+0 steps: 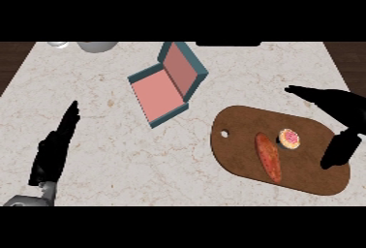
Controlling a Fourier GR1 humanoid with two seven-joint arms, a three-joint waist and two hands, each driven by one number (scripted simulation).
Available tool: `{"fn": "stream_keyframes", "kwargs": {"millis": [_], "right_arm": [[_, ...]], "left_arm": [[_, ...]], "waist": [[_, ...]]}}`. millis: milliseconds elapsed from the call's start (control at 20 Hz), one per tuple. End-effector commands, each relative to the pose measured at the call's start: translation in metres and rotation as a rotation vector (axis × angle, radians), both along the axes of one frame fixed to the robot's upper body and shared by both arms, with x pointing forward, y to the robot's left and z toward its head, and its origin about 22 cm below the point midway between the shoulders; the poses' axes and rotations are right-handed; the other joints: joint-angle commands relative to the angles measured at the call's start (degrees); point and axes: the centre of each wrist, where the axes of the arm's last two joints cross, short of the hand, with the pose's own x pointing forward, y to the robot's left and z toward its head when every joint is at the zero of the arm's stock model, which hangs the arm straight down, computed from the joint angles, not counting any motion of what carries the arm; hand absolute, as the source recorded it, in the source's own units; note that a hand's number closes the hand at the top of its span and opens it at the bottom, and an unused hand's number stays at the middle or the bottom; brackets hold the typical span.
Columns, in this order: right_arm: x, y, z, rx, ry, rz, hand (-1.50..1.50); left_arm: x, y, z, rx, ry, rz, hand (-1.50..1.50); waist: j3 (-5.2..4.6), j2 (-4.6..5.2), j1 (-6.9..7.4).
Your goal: Pick the cupcake from the cutting board and place it in the cardboard box
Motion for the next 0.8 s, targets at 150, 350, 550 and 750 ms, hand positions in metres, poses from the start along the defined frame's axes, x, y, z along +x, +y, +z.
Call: {"fn": "stream_keyframes", "kwargs": {"millis": [150, 350, 550, 750], "right_arm": [[-0.019, 0.023, -0.021, -0.051, 0.002, -0.049, -1.50], [-0.006, 0.025, -0.033, -0.111, 0.043, -0.074, -1.50], [-0.014, -0.006, -0.037, -0.133, 0.037, -0.085, -1.50], [-0.009, -0.002, -0.054, -0.108, 0.048, -0.079, -1.50]], "left_arm": [[0.000, 0.006, -0.012, -0.005, -0.005, 0.008, 0.00], [-0.002, -0.012, -0.001, -0.003, 0.000, 0.000, 0.00], [-0.012, 0.006, -0.011, 0.010, -0.009, -0.007, 0.00], [-0.014, 0.004, 0.015, 0.011, -0.014, 0.008, 0.00]], "waist": [[0.04, 0.04, -0.32], [0.06, 0.08, 0.03], [0.06, 0.07, -0.12], [0.08, 0.07, 0.11]]}}
